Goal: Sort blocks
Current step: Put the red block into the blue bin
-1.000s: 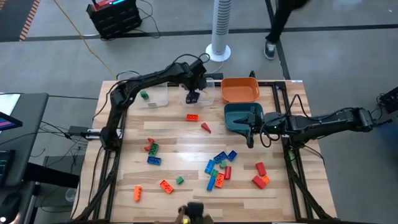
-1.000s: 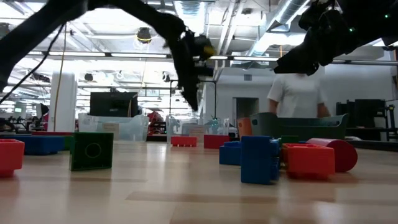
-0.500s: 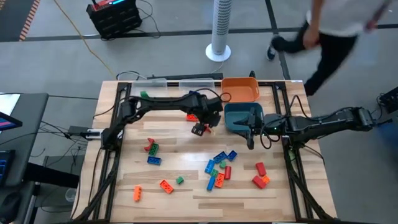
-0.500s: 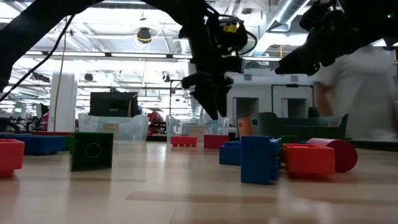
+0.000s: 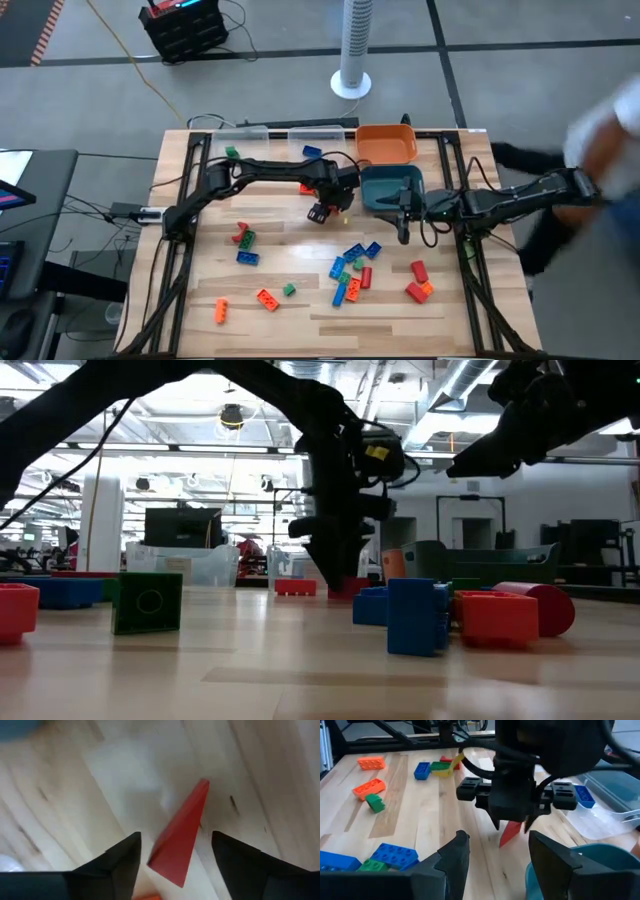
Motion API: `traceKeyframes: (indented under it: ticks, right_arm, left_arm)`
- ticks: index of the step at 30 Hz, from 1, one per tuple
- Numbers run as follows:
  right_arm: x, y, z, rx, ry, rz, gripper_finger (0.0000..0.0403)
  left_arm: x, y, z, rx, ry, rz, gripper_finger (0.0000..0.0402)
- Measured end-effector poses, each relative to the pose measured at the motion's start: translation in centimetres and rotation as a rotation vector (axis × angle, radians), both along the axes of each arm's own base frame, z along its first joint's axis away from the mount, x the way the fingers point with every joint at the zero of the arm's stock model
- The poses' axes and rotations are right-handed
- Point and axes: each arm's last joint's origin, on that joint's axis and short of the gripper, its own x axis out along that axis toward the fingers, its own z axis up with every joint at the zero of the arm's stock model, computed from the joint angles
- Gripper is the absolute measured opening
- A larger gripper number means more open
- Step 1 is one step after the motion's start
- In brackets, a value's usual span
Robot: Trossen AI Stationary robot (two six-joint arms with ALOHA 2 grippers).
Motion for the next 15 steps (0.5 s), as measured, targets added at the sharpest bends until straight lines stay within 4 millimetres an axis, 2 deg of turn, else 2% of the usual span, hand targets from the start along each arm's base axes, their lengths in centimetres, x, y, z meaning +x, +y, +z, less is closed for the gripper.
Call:
traceKeyframes:
  ticks: [3, 9, 12, 15]
  right_arm:
    - [0.0, 0.0, 0.0, 0.0, 0.0, -0.001, 0.021]
    - [0.0, 0.0, 0.0, 0.0, 0.002, -0.003, 0.021]
    - [0.0, 0.0, 0.0, 0.002, 0.005, -0.004, 0.021]
    - [-0.2, 0.0, -0.3, 0.003, 0.031, -0.009, 0.021]
  left_arm:
    - [0.0, -0.1, -0.9, 0.011, 0.033, -0.002, 0.0185]
    - [0.2, -1.2, -0.8, 0.107, 0.061, -0.037, 0.0092]
    - [0.1, -1.2, -0.1, 0.122, 0.072, -0.035, 0.0089]
    - [0.0, -1.3, 1.9, 0.116, 0.035, -0.008, 0.0089]
